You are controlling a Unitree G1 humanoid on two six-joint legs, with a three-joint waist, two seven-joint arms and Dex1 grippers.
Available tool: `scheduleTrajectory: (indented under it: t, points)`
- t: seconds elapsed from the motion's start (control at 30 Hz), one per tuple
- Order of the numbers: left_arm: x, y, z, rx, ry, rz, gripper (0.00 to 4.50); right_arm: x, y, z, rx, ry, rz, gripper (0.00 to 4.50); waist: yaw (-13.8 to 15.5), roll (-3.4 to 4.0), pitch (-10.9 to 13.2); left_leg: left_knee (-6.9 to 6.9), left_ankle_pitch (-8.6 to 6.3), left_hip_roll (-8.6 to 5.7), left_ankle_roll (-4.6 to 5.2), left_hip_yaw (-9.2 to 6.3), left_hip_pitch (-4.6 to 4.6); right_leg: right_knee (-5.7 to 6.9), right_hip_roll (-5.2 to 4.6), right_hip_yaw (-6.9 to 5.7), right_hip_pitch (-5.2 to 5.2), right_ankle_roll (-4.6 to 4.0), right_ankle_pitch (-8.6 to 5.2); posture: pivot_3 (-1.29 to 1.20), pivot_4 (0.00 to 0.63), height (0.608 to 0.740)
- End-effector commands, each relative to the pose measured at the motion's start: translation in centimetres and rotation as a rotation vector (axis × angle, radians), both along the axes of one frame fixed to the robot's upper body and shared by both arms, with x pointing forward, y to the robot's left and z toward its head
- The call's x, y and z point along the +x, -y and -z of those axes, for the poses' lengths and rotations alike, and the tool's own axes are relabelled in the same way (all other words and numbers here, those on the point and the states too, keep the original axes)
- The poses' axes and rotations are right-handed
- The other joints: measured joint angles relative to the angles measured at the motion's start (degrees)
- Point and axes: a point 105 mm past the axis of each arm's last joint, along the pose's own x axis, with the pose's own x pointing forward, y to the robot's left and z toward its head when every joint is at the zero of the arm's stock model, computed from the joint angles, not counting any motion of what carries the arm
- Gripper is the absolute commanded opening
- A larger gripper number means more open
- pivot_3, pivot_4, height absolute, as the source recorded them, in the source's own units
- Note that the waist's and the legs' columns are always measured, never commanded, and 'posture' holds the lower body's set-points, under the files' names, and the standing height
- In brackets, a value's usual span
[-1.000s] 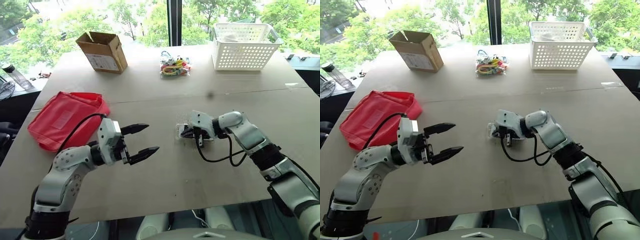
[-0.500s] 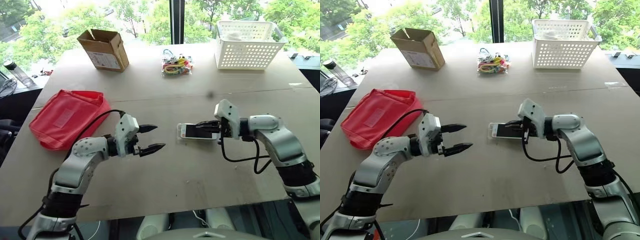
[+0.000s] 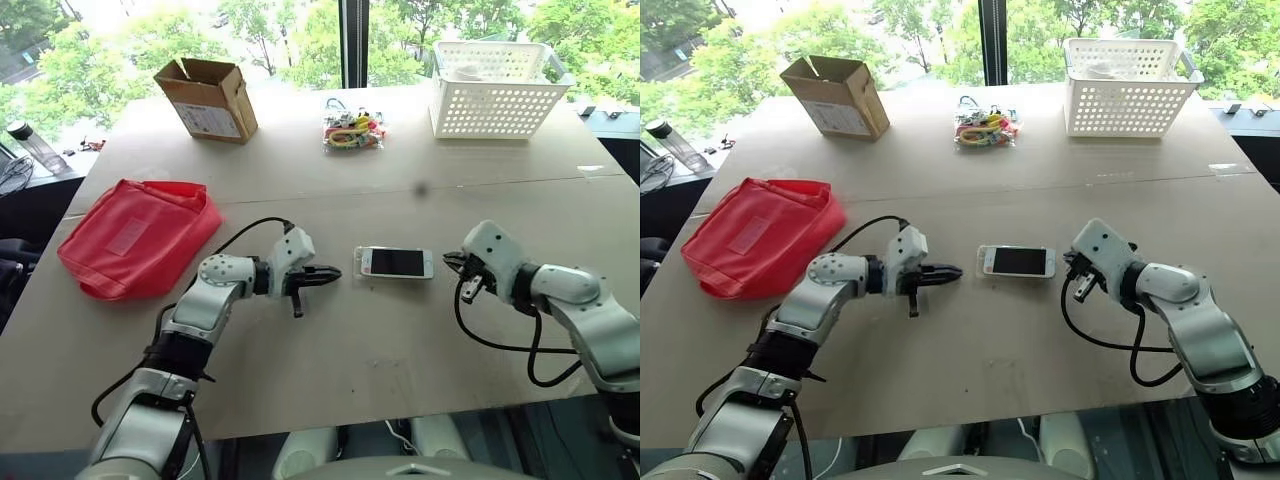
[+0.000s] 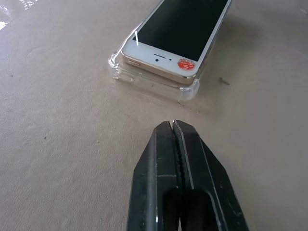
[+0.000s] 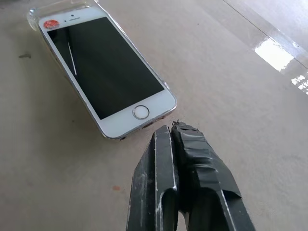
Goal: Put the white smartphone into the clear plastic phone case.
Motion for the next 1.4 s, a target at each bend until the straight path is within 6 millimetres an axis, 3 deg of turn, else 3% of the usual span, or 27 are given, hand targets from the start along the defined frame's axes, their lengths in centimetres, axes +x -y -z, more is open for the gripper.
scheduleTrajectory:
  t: [0.03, 0.3, 0.57, 0.63, 0.8, 0.97, 1.17, 1.4]
  points:
    - [0.4, 0.7, -0.6, 0.010, 0.031, 0.041, 0.05, 0.0, -1.1, -0.7, -0.050, 0.042, -0.054, 0.00, 0.0, 0.00, 0.0, 0.00, 0.00, 0.00, 0.00, 0.00, 0.00, 0.01, 0.00, 0.00, 0.00, 0.00, 0.00, 0.00, 0.150, 0.733]
    - [0.6, 2.3, -0.9, 0.006, 0.038, 0.098, 0.05, 2.1, -3.9, -0.1, -0.079, 0.066, -0.166, 0.00, -0.4, -0.02, 0.0, 0.03, 0.00, 0.00, 0.01, 0.01, 0.00, 0.01, 0.01, 0.00, 0.00, 0.01, 0.00, 0.00, 0.150, 0.733]
    - [0.3, 2.9, -1.5, 0.001, 0.053, 0.115, 0.05, 2.4, -6.2, 0.9, -0.069, 0.062, -0.266, 0.00, -0.4, -0.03, 0.0, 0.07, 0.01, -0.01, 0.01, 0.01, -0.02, 0.03, 0.01, -0.02, -0.01, 0.01, 0.00, 0.00, 0.150, 0.733]
    - [0.2, 2.7, -1.5, 0.002, 0.053, 0.106, 0.05, 2.5, -5.9, -0.1, -0.030, 0.078, -0.237, 0.00, -0.3, -0.03, 0.0, 0.09, 0.00, -0.01, 0.01, 0.00, -0.03, 0.03, 0.01, -0.03, 0.00, 0.01, 0.00, 0.00, 0.150, 0.733]
    - [0.0, 2.1, -1.6, 0.007, 0.054, 0.082, 0.05, 1.8, -2.9, -2.0, -0.034, 0.094, -0.145, 0.00, -0.2, -0.03, 0.0, 0.09, 0.00, -0.01, 0.01, -0.03, -0.06, 0.03, 0.01, -0.03, -0.04, 0.01, 0.00, 0.00, 0.150, 0.733]
    - [0.7, 2.1, -2.2, 0.011, 0.071, 0.030, 0.05, 0.1, -0.2, -0.9, -0.086, 0.018, -0.072, 0.00, 0.0, -0.04, 0.0, 0.09, 0.00, -0.01, 0.01, -0.05, -0.10, 0.04, 0.01, -0.05, -0.07, 0.01, 0.00, 0.00, 0.150, 0.733]
    - [0.8, 3.0, -1.3, 0.042, 0.068, 0.019, 0.05, 0.7, 0.3, -0.1, -0.122, 0.008, -0.043, 0.00, -0.5, -0.04, 0.0, 0.10, 0.01, 0.00, 0.01, 0.07, -0.04, 0.10, 0.01, 0.06, -0.07, 0.02, 0.00, 0.00, 0.150, 0.733]
    - [0.6, 3.7, -0.7, 0.048, 0.056, 0.030, 0.05, 1.3, -1.0, 0.0, -0.141, 0.018, -0.121, 0.00, -0.1, -0.04, 0.0, 0.13, 0.01, -0.01, 0.01, 0.06, -0.05, 0.10, 0.01, 0.03, -0.06, 0.02, 0.00, 0.00, 0.150, 0.733]
